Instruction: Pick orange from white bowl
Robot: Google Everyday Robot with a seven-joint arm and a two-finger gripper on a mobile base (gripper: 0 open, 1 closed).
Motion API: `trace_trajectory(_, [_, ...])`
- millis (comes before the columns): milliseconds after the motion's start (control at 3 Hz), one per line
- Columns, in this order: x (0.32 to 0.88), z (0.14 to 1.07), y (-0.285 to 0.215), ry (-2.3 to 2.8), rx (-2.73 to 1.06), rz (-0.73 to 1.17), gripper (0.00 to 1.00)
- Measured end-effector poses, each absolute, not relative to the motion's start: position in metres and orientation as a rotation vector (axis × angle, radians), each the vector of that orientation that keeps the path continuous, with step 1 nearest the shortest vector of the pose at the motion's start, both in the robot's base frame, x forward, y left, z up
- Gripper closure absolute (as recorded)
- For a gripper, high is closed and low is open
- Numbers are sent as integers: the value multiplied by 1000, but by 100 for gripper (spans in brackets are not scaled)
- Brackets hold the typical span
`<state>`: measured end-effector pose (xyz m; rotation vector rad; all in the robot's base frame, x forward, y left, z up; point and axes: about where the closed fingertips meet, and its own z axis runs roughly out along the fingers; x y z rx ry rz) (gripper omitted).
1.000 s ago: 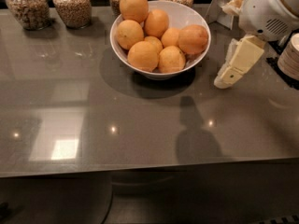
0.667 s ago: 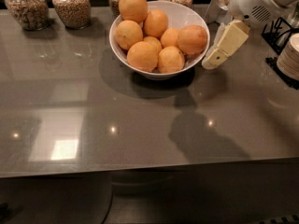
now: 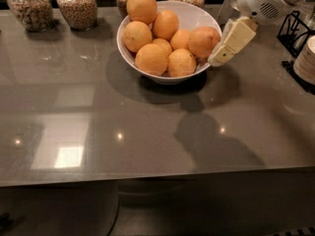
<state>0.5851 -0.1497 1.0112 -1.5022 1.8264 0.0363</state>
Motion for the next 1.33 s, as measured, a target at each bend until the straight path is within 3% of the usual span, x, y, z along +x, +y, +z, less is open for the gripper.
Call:
trace_trajectory(333, [610, 1017, -147, 1787, -1485, 23, 0])
trace_trajectory(667, [630, 1015, -146, 1777, -1479, 14, 17])
trace_trajectory(1000, [642, 1007, -145, 1790, -1481, 24, 26])
trace_trajectory(1333, [647, 991, -139, 1815, -1491, 55, 27])
